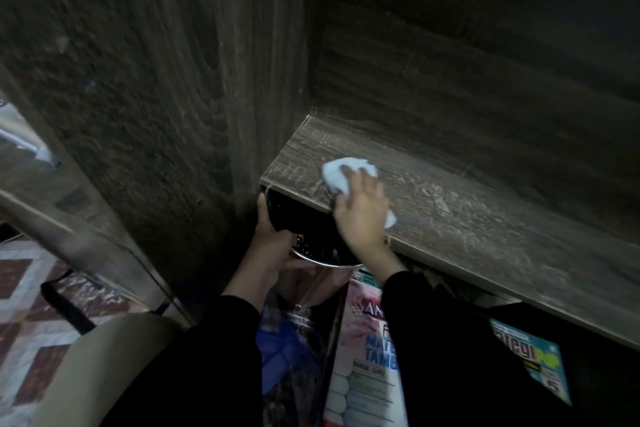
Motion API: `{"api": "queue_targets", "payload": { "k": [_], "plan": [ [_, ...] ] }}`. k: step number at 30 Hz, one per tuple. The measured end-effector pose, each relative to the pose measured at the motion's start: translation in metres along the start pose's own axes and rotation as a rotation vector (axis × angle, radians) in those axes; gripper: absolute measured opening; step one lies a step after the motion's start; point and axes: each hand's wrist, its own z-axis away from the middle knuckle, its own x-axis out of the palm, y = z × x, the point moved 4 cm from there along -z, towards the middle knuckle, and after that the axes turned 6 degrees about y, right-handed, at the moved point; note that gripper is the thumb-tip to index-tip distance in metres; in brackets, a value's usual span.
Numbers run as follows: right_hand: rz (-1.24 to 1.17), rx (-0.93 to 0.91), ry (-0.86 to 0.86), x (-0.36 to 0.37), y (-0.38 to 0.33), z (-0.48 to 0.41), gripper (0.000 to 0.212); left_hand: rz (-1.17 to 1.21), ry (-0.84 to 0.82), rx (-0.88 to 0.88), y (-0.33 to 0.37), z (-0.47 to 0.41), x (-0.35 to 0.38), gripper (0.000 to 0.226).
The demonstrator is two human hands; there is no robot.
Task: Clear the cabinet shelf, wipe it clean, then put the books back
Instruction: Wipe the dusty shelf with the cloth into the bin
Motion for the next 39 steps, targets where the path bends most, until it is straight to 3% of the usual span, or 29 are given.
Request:
{"api": "queue_targets", "payload": {
  "k": [4,7,14,18,22,27,39],
  "plan": [
    [-0.267,-0.179,-0.166,0.008,-0.05,0.017,0.053,-0.022,0.009,0.046,-0.003,-0.006,-0.001,0.089],
    [-0.46,-0.143,-0.129,-0.017,-0.037,0.007,0.047,-0.007,0.003,0.063,-0.001,-0.005,0.003,0.086],
    [-0.354,0.389,0.321,-0.112,0.117,-0.008,0.046,0.033,-0.05,0.011,-0.008,-0.006,0.008,0.095],
    [-0.142,0.628,0.366,-0.133,0.178,0.025,0.041,0.028,-0.059,0.006,-0.012,-0.008,0.012,0.097],
    [0.112,0.537,0.203,-0.103,0.162,0.044,0.046,0.03,-0.059,0.023,-0.014,-0.011,0.014,0.096],
    [0.173,0.427,0.076,-0.065,0.094,0.035,0.051,0.009,-0.045,0.017,-0.014,-0.008,0.014,0.096],
    [-0.109,-0.033,-0.163,-0.002,-0.025,0.034,0.062,0.036,-0.02,0.053,-0.008,0.002,0.015,0.09]
  ]
}}
